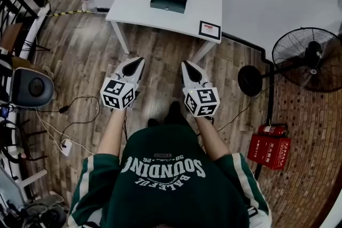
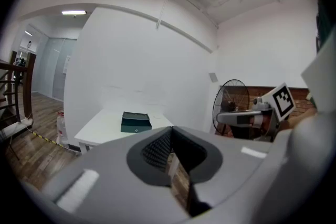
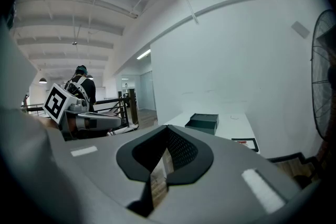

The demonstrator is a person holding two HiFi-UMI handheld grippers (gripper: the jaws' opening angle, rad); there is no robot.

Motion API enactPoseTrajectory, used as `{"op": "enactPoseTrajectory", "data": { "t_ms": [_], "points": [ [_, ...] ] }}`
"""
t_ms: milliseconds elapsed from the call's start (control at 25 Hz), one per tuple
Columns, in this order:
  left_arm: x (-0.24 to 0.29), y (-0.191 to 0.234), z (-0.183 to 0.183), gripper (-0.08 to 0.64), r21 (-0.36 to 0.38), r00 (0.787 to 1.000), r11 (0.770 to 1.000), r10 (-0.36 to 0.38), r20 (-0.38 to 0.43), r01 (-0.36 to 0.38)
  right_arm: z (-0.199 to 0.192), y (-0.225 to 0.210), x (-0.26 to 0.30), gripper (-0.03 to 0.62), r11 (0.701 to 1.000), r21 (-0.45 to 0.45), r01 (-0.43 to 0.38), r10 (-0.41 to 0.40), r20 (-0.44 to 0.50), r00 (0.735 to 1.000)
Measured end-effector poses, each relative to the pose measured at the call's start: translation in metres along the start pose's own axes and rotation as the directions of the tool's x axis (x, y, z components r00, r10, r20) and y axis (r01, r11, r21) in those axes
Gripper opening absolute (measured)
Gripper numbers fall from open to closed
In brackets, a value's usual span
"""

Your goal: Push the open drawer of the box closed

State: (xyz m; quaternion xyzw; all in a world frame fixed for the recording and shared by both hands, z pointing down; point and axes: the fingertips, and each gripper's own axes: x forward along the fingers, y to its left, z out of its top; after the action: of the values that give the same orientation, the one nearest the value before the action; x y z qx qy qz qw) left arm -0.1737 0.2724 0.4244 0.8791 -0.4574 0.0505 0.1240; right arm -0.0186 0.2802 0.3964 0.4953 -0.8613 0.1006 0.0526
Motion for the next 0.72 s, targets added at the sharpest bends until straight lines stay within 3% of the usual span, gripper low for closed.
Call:
{"op": "enactPoseTrajectory", "data": {
  "t_ms": [440,720],
  "points": [
    [0.029,0.027,0.004,0.049,0.012,1.0,1.0,-0.005,-0.018,0.005,0.001,-0.025,0.035,0.002,1.0,0.018,0.017,-0.017,0.005,1.0],
    [0.077,0.056,0.012,0.049,0.016,0.999,1.0,0.001,-0.034,0.0,0.001,-0.061,0.085,0.002,0.999,0.049,0.012,-0.011,-0.015,1.0]
  ]
}}
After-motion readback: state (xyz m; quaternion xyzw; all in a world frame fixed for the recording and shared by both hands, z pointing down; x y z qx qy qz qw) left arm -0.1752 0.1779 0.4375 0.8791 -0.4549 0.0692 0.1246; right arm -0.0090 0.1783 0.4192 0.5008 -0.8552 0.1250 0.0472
